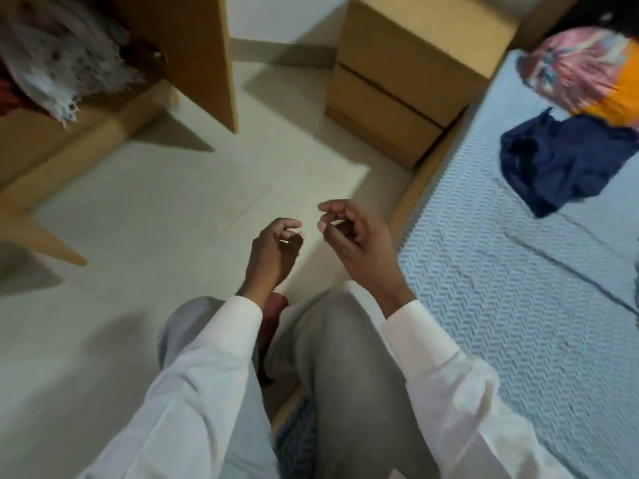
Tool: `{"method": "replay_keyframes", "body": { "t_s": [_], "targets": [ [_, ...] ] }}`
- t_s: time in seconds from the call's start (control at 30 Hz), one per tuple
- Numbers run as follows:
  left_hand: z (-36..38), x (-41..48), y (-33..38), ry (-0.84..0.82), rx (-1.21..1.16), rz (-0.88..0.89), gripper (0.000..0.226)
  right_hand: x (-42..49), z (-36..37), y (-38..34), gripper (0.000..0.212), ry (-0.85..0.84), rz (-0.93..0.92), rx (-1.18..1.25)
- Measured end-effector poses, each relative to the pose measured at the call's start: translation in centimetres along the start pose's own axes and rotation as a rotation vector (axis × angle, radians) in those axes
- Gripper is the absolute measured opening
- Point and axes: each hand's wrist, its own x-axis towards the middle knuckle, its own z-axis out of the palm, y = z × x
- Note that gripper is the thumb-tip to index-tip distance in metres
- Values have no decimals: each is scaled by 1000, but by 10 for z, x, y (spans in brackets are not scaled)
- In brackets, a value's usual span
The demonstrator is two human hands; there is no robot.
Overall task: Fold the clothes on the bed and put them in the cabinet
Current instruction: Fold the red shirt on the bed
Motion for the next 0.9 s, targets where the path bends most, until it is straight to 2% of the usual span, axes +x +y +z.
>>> {"method": "replay_keyframes", "body": {
  "t_s": [0.17,0.3,0.43,0.53,0.67,0.73,0.83,0.9],
  "targets": [
    [55,-64,47,-31,71,174,20,-102,-90,11,17,261,65,29],
    [139,-116,92,-211,156,334,21,-196,-161,46,19,426,155,-30],
    [256,-177,109,-574,380,472,18,-296,-223,84,19,648,349,-108],
    [311,-212,86,-826,567,591,28,-348,-243,109,25,649,526,-150],
    [344,-258,44,-1103,775,723,45,-416,-256,142,62,650,804,-381],
    [342,-263,26,-1210,903,821,45,-442,-257,152,74,630,1028,-498],
    [335,-244,22,-1168,887,836,33,-467,-254,162,71,585,1311,-537],
    [326,-227,25,-1069,789,778,34,-474,-247,174,52,636,1351,-544]
  ]
}}
